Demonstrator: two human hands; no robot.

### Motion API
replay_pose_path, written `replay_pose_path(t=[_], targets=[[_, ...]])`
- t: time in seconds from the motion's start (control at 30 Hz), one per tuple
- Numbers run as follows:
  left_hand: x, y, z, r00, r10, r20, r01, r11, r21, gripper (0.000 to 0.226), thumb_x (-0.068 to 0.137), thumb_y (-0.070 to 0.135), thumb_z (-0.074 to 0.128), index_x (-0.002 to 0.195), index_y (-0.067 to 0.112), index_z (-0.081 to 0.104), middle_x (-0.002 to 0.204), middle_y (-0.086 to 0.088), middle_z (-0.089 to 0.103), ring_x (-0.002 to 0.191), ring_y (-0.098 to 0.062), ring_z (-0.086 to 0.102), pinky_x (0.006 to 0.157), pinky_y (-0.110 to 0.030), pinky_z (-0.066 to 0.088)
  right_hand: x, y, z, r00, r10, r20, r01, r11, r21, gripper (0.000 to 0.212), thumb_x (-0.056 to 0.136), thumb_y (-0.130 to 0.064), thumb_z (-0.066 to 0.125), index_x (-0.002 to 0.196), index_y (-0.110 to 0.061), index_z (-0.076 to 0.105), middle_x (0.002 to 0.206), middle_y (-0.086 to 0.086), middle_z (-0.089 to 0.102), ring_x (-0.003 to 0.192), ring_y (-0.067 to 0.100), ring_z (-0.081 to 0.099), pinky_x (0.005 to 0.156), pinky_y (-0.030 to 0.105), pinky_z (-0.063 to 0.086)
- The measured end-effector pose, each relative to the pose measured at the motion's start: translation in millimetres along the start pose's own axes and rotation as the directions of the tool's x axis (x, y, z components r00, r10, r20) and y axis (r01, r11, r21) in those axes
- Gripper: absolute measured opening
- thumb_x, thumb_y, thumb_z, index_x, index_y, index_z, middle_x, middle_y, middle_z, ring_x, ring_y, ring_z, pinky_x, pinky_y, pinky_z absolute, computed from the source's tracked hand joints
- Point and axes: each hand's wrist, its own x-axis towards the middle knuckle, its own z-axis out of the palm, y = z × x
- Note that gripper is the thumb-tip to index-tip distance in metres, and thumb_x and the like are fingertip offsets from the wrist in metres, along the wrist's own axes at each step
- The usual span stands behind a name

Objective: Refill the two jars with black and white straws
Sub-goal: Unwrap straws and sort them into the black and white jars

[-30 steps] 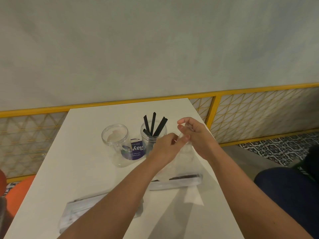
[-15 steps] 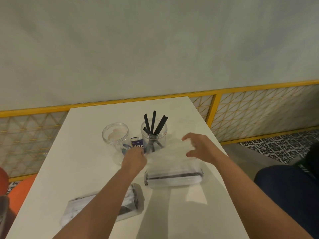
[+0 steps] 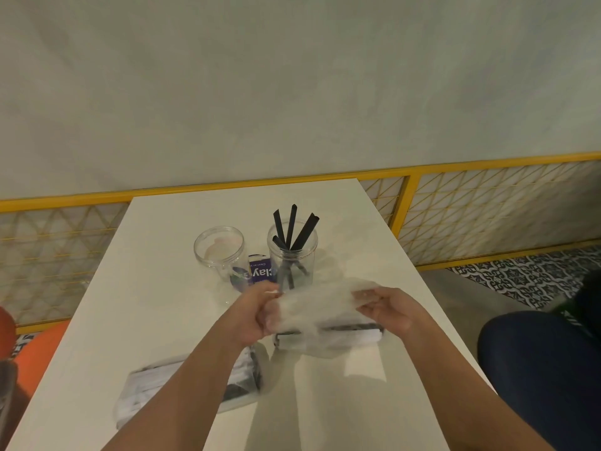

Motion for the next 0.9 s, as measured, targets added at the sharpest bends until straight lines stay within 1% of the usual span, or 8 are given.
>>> replay_pose_path(t=[0.1,0.17,0.27,0.4,0.53,0.7,0.8,0.9], targets=[[-5,-5,10,0.999,0.012,0.032,-0.027,0.839,0.543,0.015,0.086,0.015,0.064,0.072,0.010,0.062,0.046,0.005,0.049,0.034,-0.005,0.038,0.036,-0.012,0.031,3,2,-3,0.999,0.025,0.020,-0.026,0.996,0.085,0.016,0.072,0.013,0.059,0.085,0.006,0.057,0.052,0.008,0.053,0.038,0.015,0.054,0.039,0.023,0.050],[3,-8,11,0.993,0.098,-0.072,-0.034,0.790,0.613,0.008,0.083,0.013,0.069,0.087,0.007,0.065,0.060,-0.001,0.053,0.044,-0.008,0.041,0.039,-0.016,0.034,2,2,-1,1.000,-0.009,-0.014,0.008,0.998,-0.069,0.011,0.084,0.002,0.051,0.092,-0.002,0.058,0.054,0.002,0.048,0.042,0.012,0.043,0.043,0.023,0.048],[12,-4,7,0.970,0.139,-0.200,-0.087,0.964,0.250,0.008,0.089,0.001,0.057,0.096,0.004,0.060,0.072,-0.007,0.064,0.061,-0.017,0.058,0.053,-0.026,0.049,-8,-2,-1,0.999,-0.014,-0.045,-0.008,0.892,-0.452,0.012,0.084,-0.004,0.061,0.095,-0.006,0.065,0.074,0.001,0.061,0.051,0.013,0.050,0.046,0.023,0.048],[15,0,1,0.988,0.025,-0.152,-0.066,0.961,-0.268,0.025,0.093,-0.015,0.029,0.084,-0.007,0.052,0.049,-0.015,0.062,0.035,-0.017,0.057,0.036,-0.020,0.045,-12,2,-8,0.984,-0.026,-0.177,-0.112,0.683,-0.722,0.043,0.076,-0.003,0.074,0.113,-0.003,0.053,0.099,0.006,0.059,0.086,0.021,0.058,0.054,0.029,0.053],[22,-8,-1,0.976,-0.019,-0.216,-0.049,0.950,-0.307,0.032,0.091,-0.013,0.031,0.068,0.002,0.045,0.034,-0.005,0.048,0.025,-0.010,0.043,0.032,-0.016,0.038,-8,7,-7,0.981,-0.004,-0.195,-0.085,0.890,-0.448,0.020,0.087,0.008,0.054,0.106,0.002,0.052,0.096,0.015,0.058,0.083,0.031,0.058,0.050,0.039,0.058],[8,-10,6,0.991,-0.039,-0.130,0.053,0.993,0.106,0.010,0.085,-0.001,0.055,0.079,0.008,0.056,0.040,0.005,0.046,0.030,-0.007,0.039,0.034,-0.013,0.034,-1,5,-9,0.988,0.015,-0.157,-0.025,0.998,-0.065,0.023,0.094,0.008,0.033,0.082,0.001,0.051,0.064,0.020,0.064,0.059,0.031,0.066,0.066,0.051,0.056],[15,-14,7,0.982,0.024,-0.186,0.075,0.858,0.509,0.009,0.083,0.000,0.063,0.087,0.008,0.061,0.064,-0.001,0.051,0.053,-0.010,0.039,0.050,-0.020,0.036,5,6,-12,0.981,0.008,-0.194,0.001,0.999,0.043,0.034,0.094,0.007,0.030,0.066,-0.010,0.041,0.041,0.005,0.041,0.026,0.013,0.043,0.034,0.023,0.047],[24,-18,5,0.930,0.190,-0.315,0.010,0.842,0.539,0.006,0.086,0.002,0.061,0.082,0.006,0.059,0.073,-0.007,0.053,0.065,-0.017,0.048,0.057,-0.024,0.044,5,6,-20,0.988,0.045,-0.149,-0.066,0.988,-0.140,0.023,0.088,-0.001,0.050,0.069,-0.013,0.046,0.039,-0.003,0.029,0.027,0.008,0.026,0.029,0.015,0.029]])
